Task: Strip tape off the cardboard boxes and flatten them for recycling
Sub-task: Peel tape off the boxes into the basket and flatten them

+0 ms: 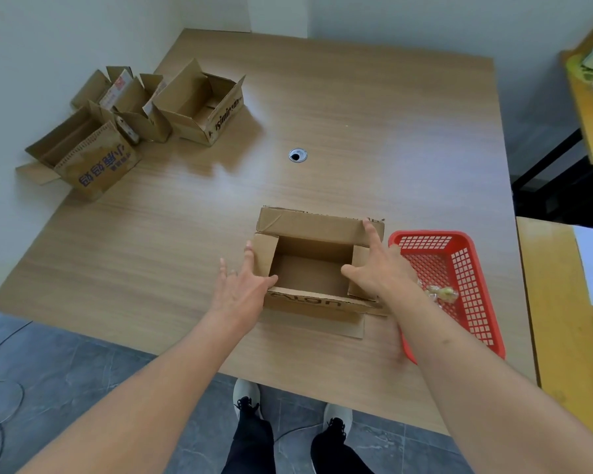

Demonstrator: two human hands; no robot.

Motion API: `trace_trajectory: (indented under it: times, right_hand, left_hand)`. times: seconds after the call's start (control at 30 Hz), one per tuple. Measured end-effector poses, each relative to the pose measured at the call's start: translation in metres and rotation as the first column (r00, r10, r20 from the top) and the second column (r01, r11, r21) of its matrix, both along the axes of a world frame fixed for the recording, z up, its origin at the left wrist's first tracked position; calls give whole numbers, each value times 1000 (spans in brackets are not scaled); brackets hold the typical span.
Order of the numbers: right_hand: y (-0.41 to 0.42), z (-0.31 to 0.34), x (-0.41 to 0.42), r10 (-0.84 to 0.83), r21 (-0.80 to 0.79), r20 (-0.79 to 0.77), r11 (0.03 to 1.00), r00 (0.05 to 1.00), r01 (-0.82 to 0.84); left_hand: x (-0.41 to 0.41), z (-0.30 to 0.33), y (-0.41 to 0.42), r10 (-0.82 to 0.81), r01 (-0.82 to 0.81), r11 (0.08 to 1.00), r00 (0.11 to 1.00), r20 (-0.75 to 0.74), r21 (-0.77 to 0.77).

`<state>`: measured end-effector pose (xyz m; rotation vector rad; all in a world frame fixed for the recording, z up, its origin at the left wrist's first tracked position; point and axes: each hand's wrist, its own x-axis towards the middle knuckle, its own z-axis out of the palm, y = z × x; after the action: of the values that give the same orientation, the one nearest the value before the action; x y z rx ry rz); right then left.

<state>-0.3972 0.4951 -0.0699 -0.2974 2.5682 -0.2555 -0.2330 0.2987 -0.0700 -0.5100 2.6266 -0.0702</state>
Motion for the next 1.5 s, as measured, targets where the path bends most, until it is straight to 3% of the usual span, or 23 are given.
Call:
trace_trajectory:
  times: [0.13, 0.3, 0.43, 0.57, 0.73, 0.8, 0.87, 0.97, 1.13, 1.3, 1.4, 1.5]
  right_hand:
    - [8, -1, 4, -29, -39, 17, 999, 999, 29]
    - [13, -1, 10, -113, -186, 36, 975, 993, 118]
    - [16, -2, 10, -373, -406, 13, 846, 928, 346]
    - [15, 6, 3, -560, -530, 98, 670, 823, 519]
    - [18, 7, -7, -516, -646, 439, 388, 736, 657]
    - [16, 11, 0, -422, -670, 469, 403, 776, 624]
    - [15, 6, 5, -341, -689, 401, 499, 850, 525]
    - [11, -13, 12, -285, -665, 249, 644, 926, 377]
    - [-12, -48, 23, -402, -562, 111, 729, 909, 391]
    - [-34, -86, 34, -476, -502, 37, 752, 879, 428]
    - [-43, -108, 32, -466, -447, -97, 810, 880, 379]
    - [-50, -131, 38, -358, -246, -285, 924, 889, 293]
  left_hand:
    - [20, -5, 4, 50, -49, 993, 999, -2, 110]
    - [25, -16, -8, 214, -135, 962, 913, -346, 239]
    - [25, -12, -24, 340, -172, 914, 822, -458, 368]
    - [27, -5, -42, 548, -198, 770, 692, -470, 606]
    - [22, 16, -73, 833, -117, 386, 470, -291, 915]
    - [15, 20, -84, 885, -108, 335, 377, -273, 936]
    - [8, 22, -93, 888, -126, 359, 353, -296, 925]
    - [-2, 21, -97, 850, -183, 454, 381, -363, 872]
    - [-13, -7, -113, 708, -270, 659, 540, -456, 703]
    - [-12, -72, -131, 449, -238, 812, 838, -311, 532]
    - [-13, -104, -139, 362, -215, 859, 897, -253, 465]
    - [-13, -130, -138, 290, -183, 904, 927, -237, 387]
